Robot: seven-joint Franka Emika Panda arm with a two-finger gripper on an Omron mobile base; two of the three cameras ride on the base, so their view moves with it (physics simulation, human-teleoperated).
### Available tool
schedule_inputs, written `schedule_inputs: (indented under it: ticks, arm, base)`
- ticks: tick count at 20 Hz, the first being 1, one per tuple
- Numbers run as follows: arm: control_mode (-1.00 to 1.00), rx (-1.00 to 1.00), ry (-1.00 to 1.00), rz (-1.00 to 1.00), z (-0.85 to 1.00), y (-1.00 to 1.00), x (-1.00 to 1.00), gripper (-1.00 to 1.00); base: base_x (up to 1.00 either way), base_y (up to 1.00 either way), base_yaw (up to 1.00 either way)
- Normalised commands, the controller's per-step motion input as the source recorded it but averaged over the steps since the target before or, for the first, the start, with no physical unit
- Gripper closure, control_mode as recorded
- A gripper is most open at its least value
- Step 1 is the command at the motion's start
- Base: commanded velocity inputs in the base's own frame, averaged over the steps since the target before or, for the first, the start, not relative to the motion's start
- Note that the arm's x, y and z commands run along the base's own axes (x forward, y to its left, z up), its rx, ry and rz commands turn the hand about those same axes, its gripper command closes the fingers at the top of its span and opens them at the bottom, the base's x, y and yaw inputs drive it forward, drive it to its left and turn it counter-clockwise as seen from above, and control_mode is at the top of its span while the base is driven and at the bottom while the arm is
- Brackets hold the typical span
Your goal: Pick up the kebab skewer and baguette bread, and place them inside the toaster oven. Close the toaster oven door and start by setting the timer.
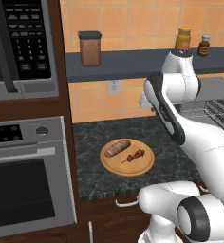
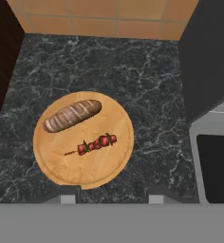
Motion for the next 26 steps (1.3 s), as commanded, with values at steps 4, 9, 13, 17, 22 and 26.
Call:
schedule_inputs:
  ticks: [4, 9, 13, 17, 22, 26]
  arm:
    - [-1.00, 0.00, -0.11, -0.02, 0.00, -0.27, -0.27, -1.00]
    - [-1.00, 0.04, -0.16, -0.01, -0.04, -1.00, -0.52, -1.00]
    - [-1.00, 0.02, -0.15, 0.00, -0.21, -0.99, -0.25, -1.00]
    - [-1.00, 0.00, -0.19, -0.02, -0.41, -0.81, -0.24, -1.00]
    - [-1.00, -0.05, -0.31, -0.08, -0.42, -0.87, -0.14, -1.00]
    - [-1.00, -0.01, -0.25, -0.11, -0.18, -0.89, 0.26, -1.00]
  base:
    - [0.00, 0.00, 0.00]
    - [0.00, 0.00, 0.00]
    - [0.00, 0.00, 0.00]
    - [0.00, 0.00, 0.00]
    - [0.00, 0.00, 0.00]
    - [0.00, 0.00, 0.00]
